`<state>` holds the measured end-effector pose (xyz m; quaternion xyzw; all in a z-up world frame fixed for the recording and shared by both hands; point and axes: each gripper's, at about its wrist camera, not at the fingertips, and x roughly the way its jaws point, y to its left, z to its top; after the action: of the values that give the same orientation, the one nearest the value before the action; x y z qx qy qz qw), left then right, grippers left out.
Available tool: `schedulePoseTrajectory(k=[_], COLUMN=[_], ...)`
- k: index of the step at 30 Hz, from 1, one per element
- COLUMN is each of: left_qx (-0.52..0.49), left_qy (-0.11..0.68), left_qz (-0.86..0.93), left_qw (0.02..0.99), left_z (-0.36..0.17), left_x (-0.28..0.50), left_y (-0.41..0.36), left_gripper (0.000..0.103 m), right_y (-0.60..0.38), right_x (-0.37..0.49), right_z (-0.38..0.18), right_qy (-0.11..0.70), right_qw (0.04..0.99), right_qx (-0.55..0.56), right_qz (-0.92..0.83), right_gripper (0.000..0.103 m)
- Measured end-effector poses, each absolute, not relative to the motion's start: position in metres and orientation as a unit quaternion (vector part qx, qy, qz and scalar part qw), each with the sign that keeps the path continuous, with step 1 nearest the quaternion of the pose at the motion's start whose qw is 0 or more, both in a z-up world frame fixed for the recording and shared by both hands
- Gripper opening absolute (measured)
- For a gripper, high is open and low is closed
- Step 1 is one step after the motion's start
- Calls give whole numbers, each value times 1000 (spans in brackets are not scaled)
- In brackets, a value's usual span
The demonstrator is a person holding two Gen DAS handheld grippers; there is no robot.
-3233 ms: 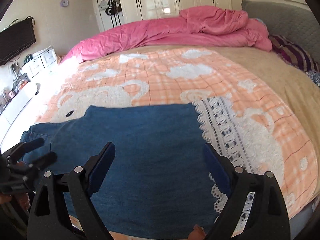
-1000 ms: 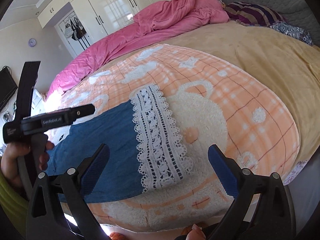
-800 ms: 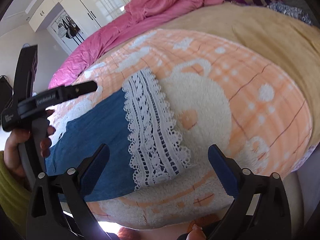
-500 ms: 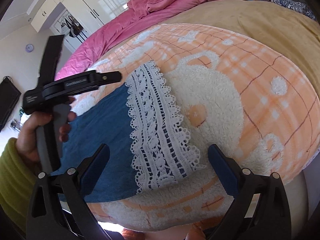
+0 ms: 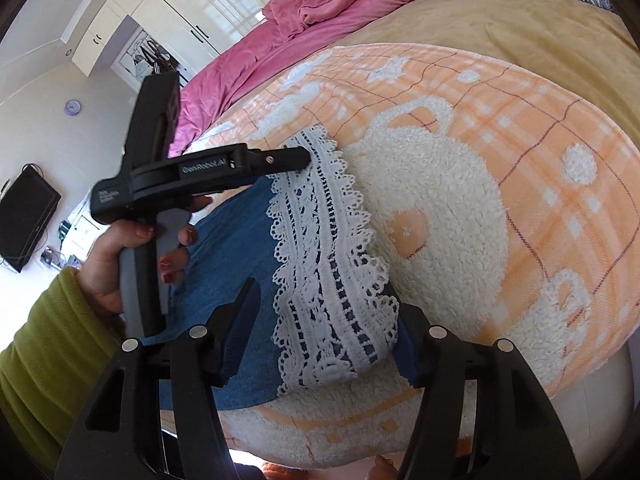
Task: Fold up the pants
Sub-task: 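Grasp the lace hem with the right gripper while the left gripper grasps the hem beside it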
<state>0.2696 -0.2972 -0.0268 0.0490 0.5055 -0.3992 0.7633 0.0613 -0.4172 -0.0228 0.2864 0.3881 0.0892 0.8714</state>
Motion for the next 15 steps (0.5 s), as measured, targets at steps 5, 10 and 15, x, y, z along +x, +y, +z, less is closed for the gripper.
schedulePoseTrajectory(k=[5,10,15], left_qx=[34,37,37], left_qy=[509,507,506], left_qz=[-426,-435,-430], left_qw=[747,743,747], left_z=[-26,-25,-30], left_x=[271,272,273], left_y=[-292,-291,-298], left_gripper=[52,51,55], right_y=[-416,-415,-413], right_x=[66,68,70], right_z=[-23,-24,-25], right_qy=[387,391,390], right_qw=[868,867,867], right_qx=[293,293,293], right_qz=[107,101,104], right_gripper=[44,44,45])
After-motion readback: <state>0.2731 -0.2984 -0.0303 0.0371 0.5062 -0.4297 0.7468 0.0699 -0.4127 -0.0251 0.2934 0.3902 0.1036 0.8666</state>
